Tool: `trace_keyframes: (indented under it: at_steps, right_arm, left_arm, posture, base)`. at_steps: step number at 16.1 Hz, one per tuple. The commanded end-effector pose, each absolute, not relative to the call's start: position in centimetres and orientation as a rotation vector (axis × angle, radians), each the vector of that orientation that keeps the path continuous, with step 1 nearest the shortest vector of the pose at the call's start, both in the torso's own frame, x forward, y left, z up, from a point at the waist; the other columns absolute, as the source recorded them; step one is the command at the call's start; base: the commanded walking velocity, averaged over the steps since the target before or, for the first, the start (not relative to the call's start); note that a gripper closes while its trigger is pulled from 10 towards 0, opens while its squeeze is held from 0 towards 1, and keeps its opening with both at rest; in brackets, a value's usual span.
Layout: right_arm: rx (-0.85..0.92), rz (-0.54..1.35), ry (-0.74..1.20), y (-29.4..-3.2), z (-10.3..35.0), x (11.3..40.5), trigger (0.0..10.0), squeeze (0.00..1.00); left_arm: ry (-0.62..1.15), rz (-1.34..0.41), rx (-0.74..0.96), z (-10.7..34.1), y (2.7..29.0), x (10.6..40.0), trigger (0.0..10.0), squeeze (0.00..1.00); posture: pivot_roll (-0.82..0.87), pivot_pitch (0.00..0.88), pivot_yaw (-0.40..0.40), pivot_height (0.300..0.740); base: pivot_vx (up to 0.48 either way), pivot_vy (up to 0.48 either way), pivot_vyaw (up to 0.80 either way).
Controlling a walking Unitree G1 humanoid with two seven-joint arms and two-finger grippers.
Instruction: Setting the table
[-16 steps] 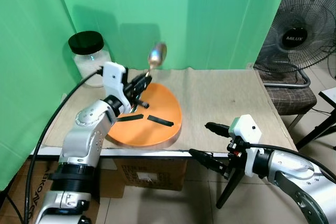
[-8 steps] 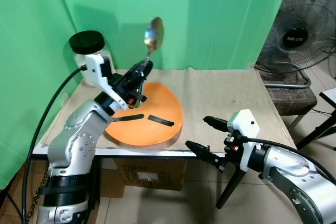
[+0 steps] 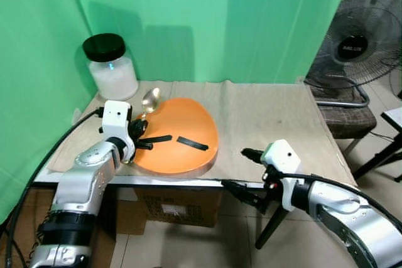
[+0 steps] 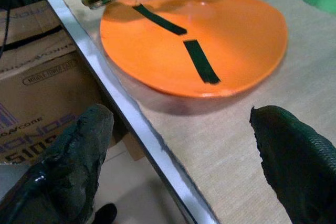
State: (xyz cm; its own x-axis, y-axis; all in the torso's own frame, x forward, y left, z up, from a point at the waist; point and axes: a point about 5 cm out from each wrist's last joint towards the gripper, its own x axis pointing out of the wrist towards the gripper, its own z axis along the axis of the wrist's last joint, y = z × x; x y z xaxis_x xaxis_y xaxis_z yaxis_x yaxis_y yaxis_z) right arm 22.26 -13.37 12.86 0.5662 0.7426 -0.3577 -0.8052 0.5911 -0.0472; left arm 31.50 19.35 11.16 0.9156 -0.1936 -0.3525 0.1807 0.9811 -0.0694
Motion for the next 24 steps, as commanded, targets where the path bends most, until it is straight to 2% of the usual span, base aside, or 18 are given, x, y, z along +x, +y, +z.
trace_keyframes:
  at_steps: [1,5,6,7,9,10,11,17,19,20,21,24]
  right_arm:
    - [-0.227,0.922,0.319,-13.2,13.1,22.3,10.0,0.0]
    - [-0.232,0.925,0.329,-13.1,12.9,21.7,10.0,0.0]
    - [-0.233,0.922,0.331,-13.3,12.8,21.8,10.0,0.0]
    - [-0.236,0.919,0.334,-13.4,12.9,21.9,10.0,0.0]
    - [-0.24,0.919,0.332,-13.6,13.1,21.9,10.0,0.0]
    - [-0.237,0.927,0.335,-13.6,13.1,21.6,10.0,0.0]
    - [-0.232,0.952,0.339,-13.5,13.1,21.2,10.0,0.0]
    - [-0.22,0.981,0.325,-13.4,13.4,21.4,10.0,0.0]
    - [-0.214,0.943,0.301,-13.4,13.5,21.8,10.0,0.0]
    - [-0.205,0.878,0.271,-13.4,13.6,22.1,10.0,0.0]
    - [-0.19,0.781,0.235,-13.5,13.6,22.6,10.0,0.0]
    - [-0.129,0.61,0.189,-13.5,13.4,23.3,10.0,0.0]
  left_arm:
    - [0.354,-0.187,-0.032,11.8,19.1,32.2,0.0,0.0]
    - [0.392,-0.197,-0.058,10.9,18.3,32.9,0.0,0.0]
    - [0.399,-0.2,-0.055,10.9,18.2,33.2,1.2,0.0]
    - [0.425,-0.184,-0.055,10.9,18.1,33.5,10.0,0.0]
    - [0.424,-0.19,-0.062,11.0,18.0,33.8,10.0,0.0]
    - [0.426,-0.183,-0.063,11.0,18.0,33.7,10.0,0.56]
    - [0.431,-0.177,-0.063,10.8,18.2,33.6,10.0,1.0]
    - [0.401,-0.159,-0.05,11.4,18.7,33.5,10.0,1.0]
    - [0.216,-0.168,-0.001,14.0,19.0,33.2,10.0,1.0]
    - [0.166,-0.149,0.014,14.8,19.2,32.5,10.0,0.57]
    - [0.121,-0.131,0.051,15.5,19.2,31.4,10.0,0.0]
    - [0.038,-0.085,0.087,16.4,18.4,28.3,10.0,0.0]
  posture:
    - [-0.11,0.0,0.026,0.74]
    - [-0.13,0.0,0.05,0.74]
    - [-0.14,0.0,0.048,0.74]
    - [-0.14,0.0,0.048,0.74]
    - [-0.17,0.0,0.038,0.74]
    - [-0.17,0.0,0.041,0.74]
    - [-0.17,0.0,0.045,0.74]
    - [-0.15,0.0,0.041,0.74]
    - [-0.14,0.0,0.067,0.74]
    - [-0.13,0.0,0.093,0.74]
    - [-0.13,0.0,0.095,0.74]
    - [-0.09,0.0,0.068,0.74]
  base:
    - [0.0,0.0,0.0]
    - [0.0,0.0,0.0]
    - [0.0,0.0,0.0]
    - [0.0,0.0,0.0]
    - [0.0,0.0,0.0]
    - [0.0,0.0,0.0]
    - [0.0,0.0,0.0]
    - [0.0,0.0,0.0]
    - [0.0,0.0,0.0]
    - [0.0,0.0,0.0]
    - [0.0,0.0,0.0]
    - [0.0,0.0,0.0]
